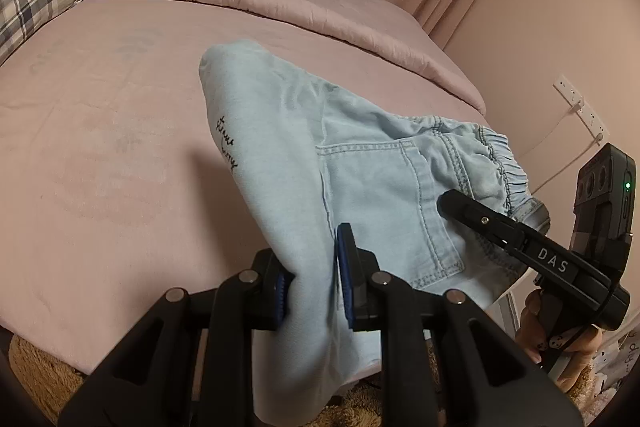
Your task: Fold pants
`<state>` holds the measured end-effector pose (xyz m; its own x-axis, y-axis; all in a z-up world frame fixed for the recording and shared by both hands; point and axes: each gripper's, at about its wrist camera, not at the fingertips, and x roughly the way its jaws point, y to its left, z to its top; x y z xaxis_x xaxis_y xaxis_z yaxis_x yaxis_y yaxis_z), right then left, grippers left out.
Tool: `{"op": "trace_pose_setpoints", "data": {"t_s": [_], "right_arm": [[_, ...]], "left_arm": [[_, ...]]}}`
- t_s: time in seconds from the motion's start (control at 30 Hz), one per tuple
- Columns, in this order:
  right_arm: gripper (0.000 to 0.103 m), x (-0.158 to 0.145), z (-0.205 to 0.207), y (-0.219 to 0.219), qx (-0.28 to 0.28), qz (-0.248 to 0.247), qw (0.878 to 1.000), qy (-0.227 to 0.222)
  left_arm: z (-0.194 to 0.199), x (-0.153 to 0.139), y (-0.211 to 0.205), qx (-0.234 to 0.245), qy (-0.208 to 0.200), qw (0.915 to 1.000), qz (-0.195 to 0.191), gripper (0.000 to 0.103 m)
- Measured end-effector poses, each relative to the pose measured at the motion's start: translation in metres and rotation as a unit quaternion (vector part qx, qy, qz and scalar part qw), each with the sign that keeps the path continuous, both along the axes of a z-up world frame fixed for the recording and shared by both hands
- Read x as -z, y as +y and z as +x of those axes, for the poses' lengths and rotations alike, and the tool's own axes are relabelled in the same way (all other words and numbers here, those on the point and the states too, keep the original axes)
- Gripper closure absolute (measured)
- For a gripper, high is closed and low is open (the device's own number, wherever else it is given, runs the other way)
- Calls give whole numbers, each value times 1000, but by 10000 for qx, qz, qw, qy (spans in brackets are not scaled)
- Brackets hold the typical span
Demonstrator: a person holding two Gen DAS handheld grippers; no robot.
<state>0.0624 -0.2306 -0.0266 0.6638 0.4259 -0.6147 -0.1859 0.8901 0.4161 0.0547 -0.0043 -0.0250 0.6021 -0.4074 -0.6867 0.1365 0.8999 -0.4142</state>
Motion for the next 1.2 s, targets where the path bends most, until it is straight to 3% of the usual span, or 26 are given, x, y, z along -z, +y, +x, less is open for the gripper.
{"op": "trace_pose_setpoints", "data": {"t_s": [0.7, 1.2], "right_arm": [[67, -23, 21, 13, 82, -121, 9998, -167], [67, -21, 50, 32, 145, -341, 9993, -71]], "left_arm": [[-2, -23, -11, -82, -120, 9998, 141, 85], [41, -13, -13, -217, 33, 9993, 309, 84]]}}
